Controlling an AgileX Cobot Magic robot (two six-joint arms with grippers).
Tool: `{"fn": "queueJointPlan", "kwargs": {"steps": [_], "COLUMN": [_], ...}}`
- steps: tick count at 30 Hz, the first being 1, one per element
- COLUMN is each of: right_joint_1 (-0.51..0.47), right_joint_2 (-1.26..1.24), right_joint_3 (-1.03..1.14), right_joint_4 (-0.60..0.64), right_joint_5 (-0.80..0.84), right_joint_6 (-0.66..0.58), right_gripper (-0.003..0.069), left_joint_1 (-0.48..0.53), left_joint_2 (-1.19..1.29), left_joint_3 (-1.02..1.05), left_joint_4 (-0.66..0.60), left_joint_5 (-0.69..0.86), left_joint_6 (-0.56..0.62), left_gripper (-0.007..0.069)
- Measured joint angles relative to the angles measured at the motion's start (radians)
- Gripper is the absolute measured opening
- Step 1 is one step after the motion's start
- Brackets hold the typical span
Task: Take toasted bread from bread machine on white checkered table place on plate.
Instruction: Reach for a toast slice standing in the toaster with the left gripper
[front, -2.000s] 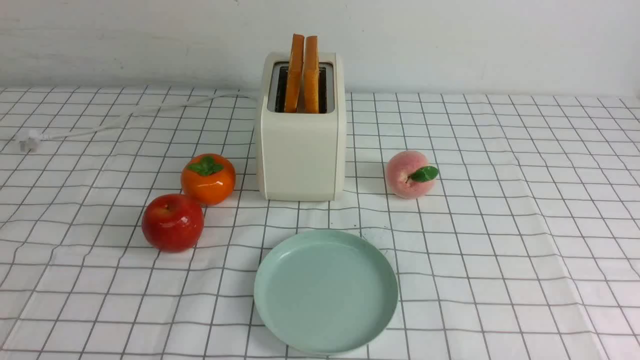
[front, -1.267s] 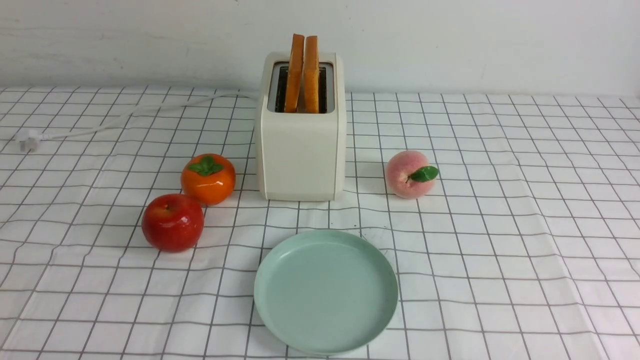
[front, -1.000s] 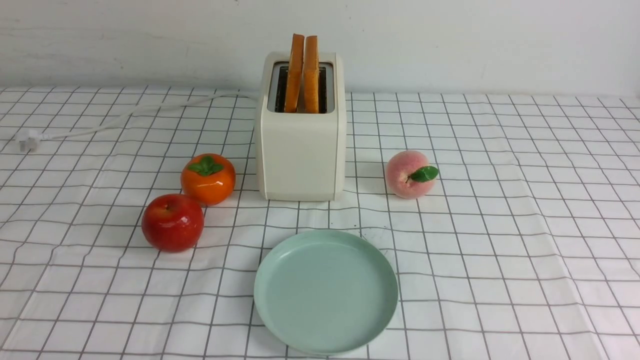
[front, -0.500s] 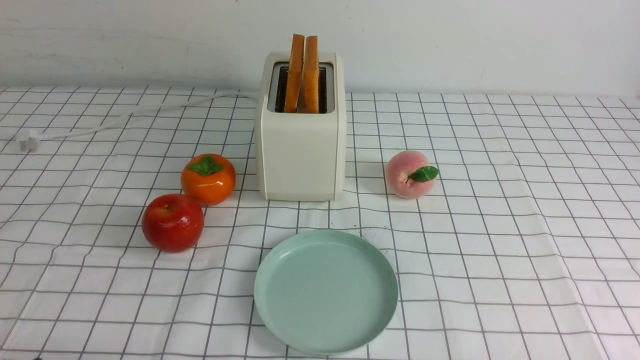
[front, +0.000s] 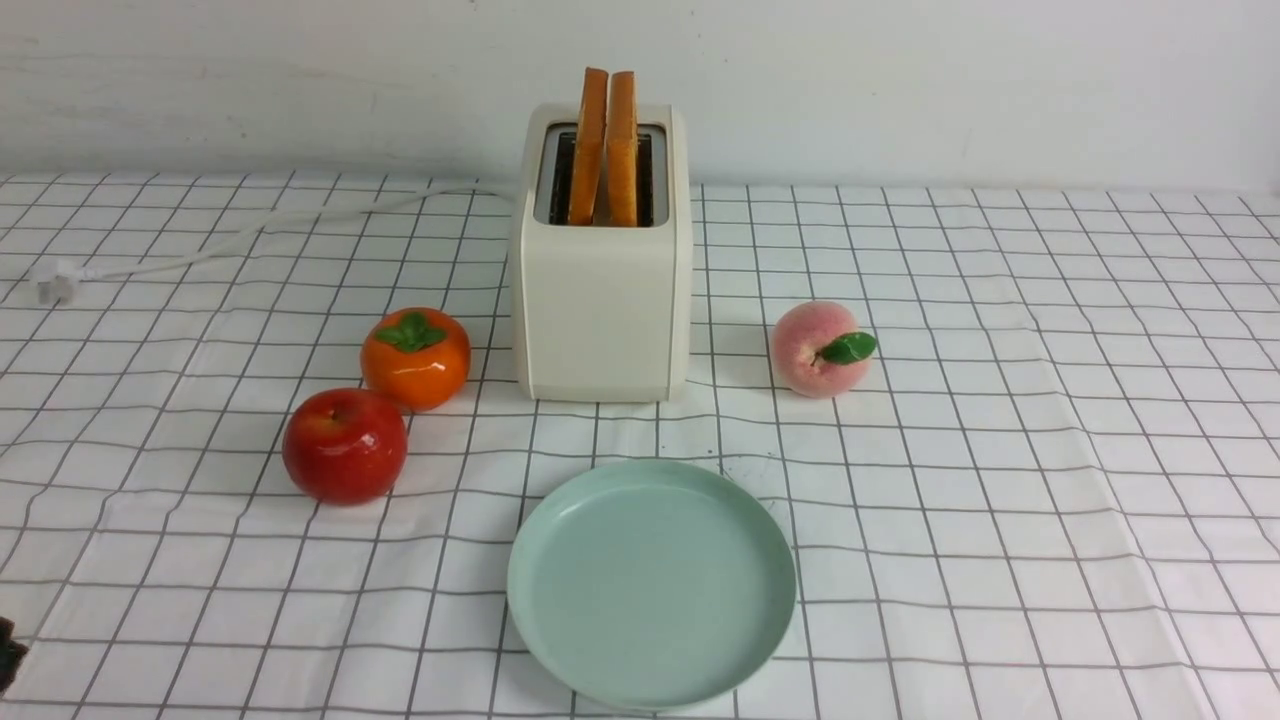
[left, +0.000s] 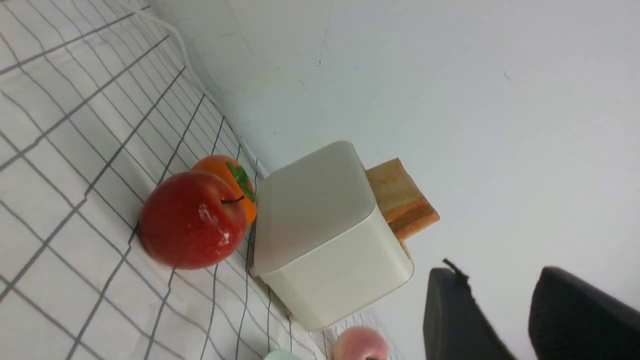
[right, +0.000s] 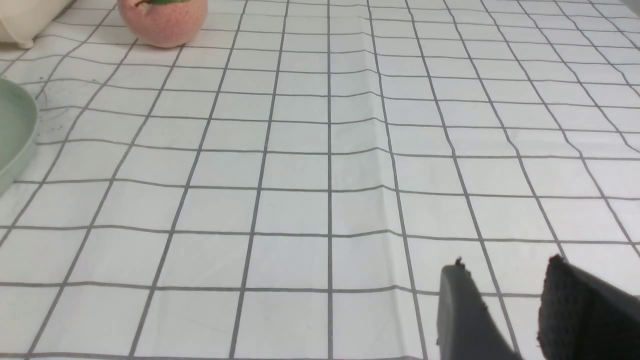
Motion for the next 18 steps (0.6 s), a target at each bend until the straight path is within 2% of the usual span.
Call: {"fn": "queueJointPlan", "kwargs": {"steps": [3, 4, 5, 7, 10, 13, 18], "right_joint_1": [0.000, 0.000, 0.000, 0.000, 0.000, 0.000, 0.000], "right_joint_2": [0.000, 0.000, 0.000, 0.000, 0.000, 0.000, 0.000], "right_joint_3": [0.000, 0.000, 0.000, 0.000, 0.000, 0.000, 0.000], "right_joint_4": [0.000, 0.000, 0.000, 0.000, 0.000, 0.000, 0.000], "right_joint_5": [0.000, 0.000, 0.000, 0.000, 0.000, 0.000, 0.000], "right_joint_6": [0.000, 0.000, 0.000, 0.000, 0.000, 0.000, 0.000], "right_gripper": [0.0240, 0.0240, 0.0240, 0.0240, 0.0240, 0.0240, 0.0240], "left_joint_1": [0.000, 0.000, 0.000, 0.000, 0.000, 0.000, -0.004], "left_joint_2": [0.041, 0.101, 0.101, 0.246, 0.483, 0.700, 1.055], "left_joint_3": [-0.100, -0.176, -0.188, -0.339, -0.544, -0.743, -1.028], "left_joint_4": [0.023, 0.055, 0.055, 0.139, 0.257, 0.370, 0.429], "left_joint_5": [0.146, 0.238, 0.238, 0.425, 0.702, 0.893, 0.978], "left_joint_6": [0.031, 0.055, 0.059, 0.093, 0.108, 0.144, 0.207], "left_gripper": [0.0111, 0.0056, 0.0056, -0.0013, -0.0013, -0.0013, -0.0013]}}
